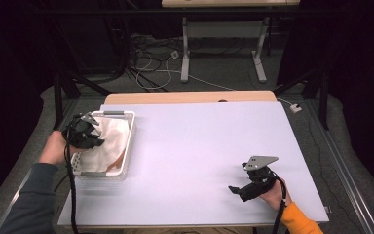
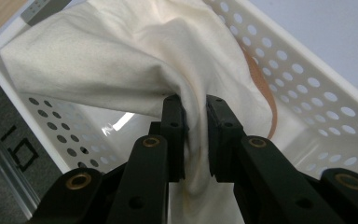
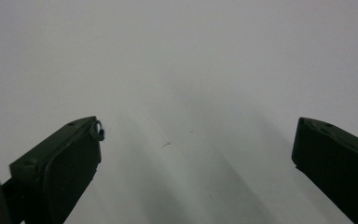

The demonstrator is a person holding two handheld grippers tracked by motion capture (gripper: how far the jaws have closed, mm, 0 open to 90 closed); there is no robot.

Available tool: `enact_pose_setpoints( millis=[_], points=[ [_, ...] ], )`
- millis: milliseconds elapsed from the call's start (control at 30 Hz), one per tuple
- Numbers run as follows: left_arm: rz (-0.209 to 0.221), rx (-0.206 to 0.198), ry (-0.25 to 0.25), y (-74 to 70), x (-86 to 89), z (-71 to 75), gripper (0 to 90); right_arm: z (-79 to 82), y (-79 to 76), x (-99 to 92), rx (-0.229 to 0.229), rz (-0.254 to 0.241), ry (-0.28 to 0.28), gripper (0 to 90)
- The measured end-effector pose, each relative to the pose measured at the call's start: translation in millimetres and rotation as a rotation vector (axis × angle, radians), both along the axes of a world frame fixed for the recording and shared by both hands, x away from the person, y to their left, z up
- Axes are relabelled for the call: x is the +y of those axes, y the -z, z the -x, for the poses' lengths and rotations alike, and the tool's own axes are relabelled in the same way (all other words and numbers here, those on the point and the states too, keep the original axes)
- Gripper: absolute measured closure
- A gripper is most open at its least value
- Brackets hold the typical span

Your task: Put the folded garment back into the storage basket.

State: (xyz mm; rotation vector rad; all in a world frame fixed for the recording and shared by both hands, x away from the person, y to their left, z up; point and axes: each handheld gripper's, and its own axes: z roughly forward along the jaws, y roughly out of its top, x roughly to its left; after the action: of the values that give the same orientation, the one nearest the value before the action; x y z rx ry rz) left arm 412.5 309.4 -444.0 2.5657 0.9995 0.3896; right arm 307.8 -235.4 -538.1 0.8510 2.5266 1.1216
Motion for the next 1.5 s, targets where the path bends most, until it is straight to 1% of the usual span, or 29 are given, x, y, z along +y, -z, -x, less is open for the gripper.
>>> enact_pose_setpoints(
  millis=[333, 367, 467, 667, 733, 767, 800, 867, 900, 933, 1000, 1033, 1133, 1167, 1267, 1300, 1333, 1367, 1400, 1467, 1500],
  points=[
    [0.002, 0.016, -0.005, 7.8, -0.4, -5.9, 78.7, 0.4, -0.3, -0.3, 0.001, -0.004, 0.007, 1.1],
    [0.010, 0.013, -0.009, 9.8, -0.9, -6.9, 78.7, 0.1, -0.3, -0.3, -0.009, -0.006, 0.002, 1.1],
    [0.010, 0.018, -0.009, 11.4, -1.0, -8.3, 78.7, 0.5, 0.0, -0.1, -0.002, -0.009, 0.007, 1.1],
    [0.001, 0.029, -0.018, 18.3, -2.5, -12.9, 78.6, -0.1, 0.1, -0.4, -0.007, -0.007, 0.005, 1.1],
    [-0.002, 0.032, -0.013, 19.8, -2.9, -14.3, 78.6, 0.0, 0.0, -0.4, -0.008, -0.006, 0.006, 1.1],
    [0.000, 0.034, -0.020, 20.5, -3.1, -14.5, 78.5, 0.0, -0.1, -0.4, -0.008, -0.005, 0.006, 1.1],
    [0.004, 0.032, -0.021, 21.3, -3.0, -15.2, 78.5, 0.0, -0.3, -0.5, -0.005, -0.002, 0.005, 1.1],
    [-0.003, 0.037, -0.019, 21.7, -2.5, -16.3, 78.4, 0.4, -0.3, -0.3, 0.001, -0.003, 0.008, 1.1],
    [0.003, 0.038, -0.028, 23.6, -1.4, -18.3, 78.4, 0.1, 0.0, -0.2, -0.007, -0.007, 0.005, 1.1],
    [0.004, 0.039, -0.034, 24.8, -1.3, -19.0, 78.3, 0.3, -0.9, -0.6, -0.007, 0.004, 0.007, 1.1],
    [0.002, 0.041, -0.039, 25.8, -0.8, -19.8, 78.4, 0.1, -0.7, -0.6, -0.008, 0.000, 0.002, 1.1],
    [0.001, 0.051, -0.043, 27.7, 0.4, -21.6, 78.4, 0.4, -0.4, -0.2, -0.009, -0.002, 0.007, 1.1],
    [-0.001, 0.058, -0.054, 31.2, 2.0, -24.2, 78.3, 0.2, -0.7, -0.5, -0.012, 0.006, 0.006, 1.1],
    [-0.003, 0.061, -0.062, 32.4, 2.5, -25.3, 78.2, 0.2, -0.3, -0.2, -0.010, -0.003, 0.007, 1.1],
    [-0.004, 0.064, -0.072, 34.9, 3.3, -27.2, 78.0, 0.3, -0.4, -0.2, -0.011, -0.002, 0.007, 1.1],
    [-0.010, 0.072, -0.078, 35.9, 3.9, -28.5, 78.0, 0.3, -0.4, -0.2, -0.011, -0.001, 0.008, 1.1],
    [-0.027, 0.069, -0.095, 39.7, 3.7, -30.5, 77.7, 0.2, -0.7, -0.5, -0.010, 0.001, 0.005, 1.1],
    [-0.033, 0.078, -0.105, 41.3, 3.7, -31.7, 77.5, 0.1, -0.8, -0.5, -0.012, 0.001, 0.006, 1.1],
    [-0.039, 0.086, -0.108, 42.7, 3.6, -32.7, 77.5, 0.1, -0.8, -0.6, -0.013, 0.001, 0.006, 1.1],
    [-0.050, 0.093, -0.119, 45.1, 3.4, -34.5, 77.1, 0.2, -0.8, -0.7, -0.013, 0.002, 0.006, 1.1],
    [-0.049, 0.092, -0.124, 46.0, 3.7, -35.3, 76.9, -0.1, -0.7, -0.8, -0.014, 0.001, 0.003, 1.1]
  ],
)
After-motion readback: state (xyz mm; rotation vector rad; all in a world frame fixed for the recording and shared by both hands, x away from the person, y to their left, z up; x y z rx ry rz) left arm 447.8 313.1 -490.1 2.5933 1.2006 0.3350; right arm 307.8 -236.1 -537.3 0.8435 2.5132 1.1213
